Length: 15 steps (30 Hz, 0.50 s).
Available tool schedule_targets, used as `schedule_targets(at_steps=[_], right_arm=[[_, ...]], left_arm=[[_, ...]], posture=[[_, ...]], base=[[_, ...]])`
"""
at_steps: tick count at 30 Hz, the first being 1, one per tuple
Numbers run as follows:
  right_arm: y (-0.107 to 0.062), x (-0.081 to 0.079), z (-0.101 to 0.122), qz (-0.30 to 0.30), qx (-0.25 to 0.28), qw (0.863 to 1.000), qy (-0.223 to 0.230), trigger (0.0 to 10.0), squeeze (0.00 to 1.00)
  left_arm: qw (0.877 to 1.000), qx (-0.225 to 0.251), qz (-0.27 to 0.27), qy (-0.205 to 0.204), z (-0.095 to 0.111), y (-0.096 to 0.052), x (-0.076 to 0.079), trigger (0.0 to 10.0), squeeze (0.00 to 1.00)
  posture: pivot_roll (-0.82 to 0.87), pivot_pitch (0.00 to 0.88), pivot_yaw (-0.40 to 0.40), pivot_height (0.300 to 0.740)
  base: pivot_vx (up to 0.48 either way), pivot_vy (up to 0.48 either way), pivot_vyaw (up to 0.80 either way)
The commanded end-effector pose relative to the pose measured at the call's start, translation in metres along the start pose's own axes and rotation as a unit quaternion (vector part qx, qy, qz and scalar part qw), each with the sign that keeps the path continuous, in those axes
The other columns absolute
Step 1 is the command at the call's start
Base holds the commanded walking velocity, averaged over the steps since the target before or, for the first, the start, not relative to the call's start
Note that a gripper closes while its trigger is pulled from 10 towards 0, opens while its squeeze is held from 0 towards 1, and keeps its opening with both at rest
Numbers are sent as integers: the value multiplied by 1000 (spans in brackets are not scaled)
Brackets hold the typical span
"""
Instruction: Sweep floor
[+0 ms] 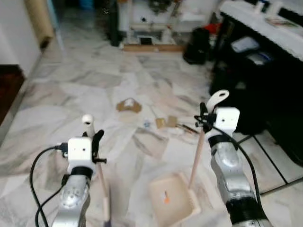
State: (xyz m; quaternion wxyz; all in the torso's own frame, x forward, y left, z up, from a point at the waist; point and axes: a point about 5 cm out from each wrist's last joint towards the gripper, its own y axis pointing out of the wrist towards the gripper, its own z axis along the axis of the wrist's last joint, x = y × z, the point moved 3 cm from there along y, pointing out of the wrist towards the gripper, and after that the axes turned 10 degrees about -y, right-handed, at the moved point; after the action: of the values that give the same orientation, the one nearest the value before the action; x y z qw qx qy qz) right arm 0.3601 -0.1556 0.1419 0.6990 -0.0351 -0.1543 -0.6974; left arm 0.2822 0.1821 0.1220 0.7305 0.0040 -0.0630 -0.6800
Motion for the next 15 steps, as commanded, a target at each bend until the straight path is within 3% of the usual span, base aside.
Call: schedule_targets(at_steps=[1,9,15], right_arm=[[2,3,12,-9,28,999,13,10000,0],[0,-2,16,-12,37,999,20,10000,0],[-1,3,17,-18,41,999,18,10000,0]], left_arm=[[1000,25,-13,-2,12,2,7,10000,0],[1000,23,-18,-3,13,5,7,10000,0],[999,25,-23,-9,14,8,11,10000,0]], posture=[[-8,28,-46,740],[-25,19,-28,740],[-32,0,-26,740]], base=[[0,0,0],[0,0,0],[0,0,0]])
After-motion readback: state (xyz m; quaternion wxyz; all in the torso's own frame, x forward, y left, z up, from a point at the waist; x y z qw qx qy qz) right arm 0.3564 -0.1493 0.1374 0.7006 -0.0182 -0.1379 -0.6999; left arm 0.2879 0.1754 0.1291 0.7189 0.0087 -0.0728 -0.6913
